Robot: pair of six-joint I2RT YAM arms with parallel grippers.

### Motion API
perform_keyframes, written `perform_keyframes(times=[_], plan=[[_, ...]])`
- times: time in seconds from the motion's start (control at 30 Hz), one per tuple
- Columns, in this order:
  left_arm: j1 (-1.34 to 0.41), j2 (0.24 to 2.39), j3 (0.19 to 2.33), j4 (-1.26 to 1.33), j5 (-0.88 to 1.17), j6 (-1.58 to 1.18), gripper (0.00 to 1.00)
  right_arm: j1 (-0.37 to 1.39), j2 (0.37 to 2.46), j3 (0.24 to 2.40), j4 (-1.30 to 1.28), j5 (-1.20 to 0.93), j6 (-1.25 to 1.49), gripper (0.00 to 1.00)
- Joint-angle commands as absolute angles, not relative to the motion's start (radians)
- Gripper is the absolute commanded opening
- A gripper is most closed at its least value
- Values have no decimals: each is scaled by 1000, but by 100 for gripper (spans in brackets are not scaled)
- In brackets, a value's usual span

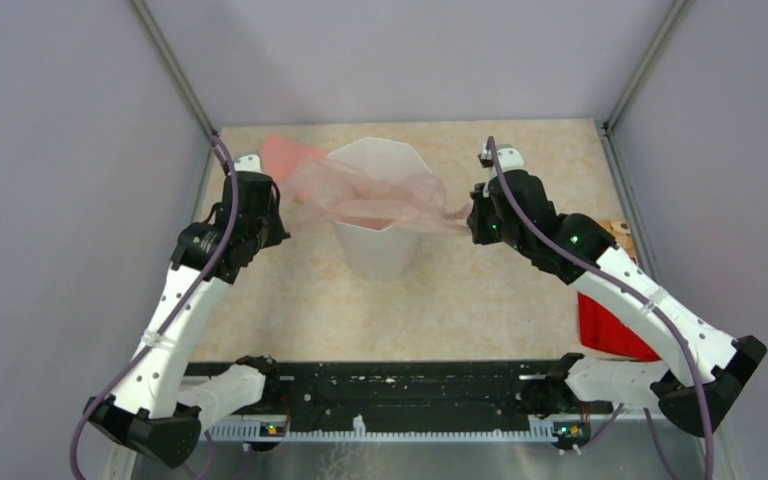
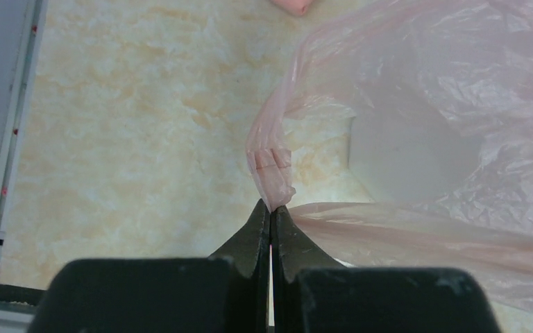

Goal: Put the trash bags into the trash bin

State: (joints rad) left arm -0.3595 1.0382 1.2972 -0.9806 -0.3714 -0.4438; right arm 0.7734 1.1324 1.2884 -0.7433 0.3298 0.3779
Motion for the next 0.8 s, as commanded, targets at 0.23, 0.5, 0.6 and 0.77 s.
perform_keyframes(times=[0.23, 0.5, 0.6, 0.77], plan=[[-241, 1110, 1155, -753, -116, -474, 0, 675, 1174, 1199, -528, 126, 415, 0], [-236, 1185, 1119, -671, -32, -468, 0, 676, 1124, 1247, -514, 25, 409, 0], [-236, 1229, 1125, -670, 23, -460, 0, 676, 1115, 1236, -494, -37, 418, 2], [-242, 1278, 1121, -650, 86, -472, 0, 719, 1109, 1190, -444, -91, 452, 10]])
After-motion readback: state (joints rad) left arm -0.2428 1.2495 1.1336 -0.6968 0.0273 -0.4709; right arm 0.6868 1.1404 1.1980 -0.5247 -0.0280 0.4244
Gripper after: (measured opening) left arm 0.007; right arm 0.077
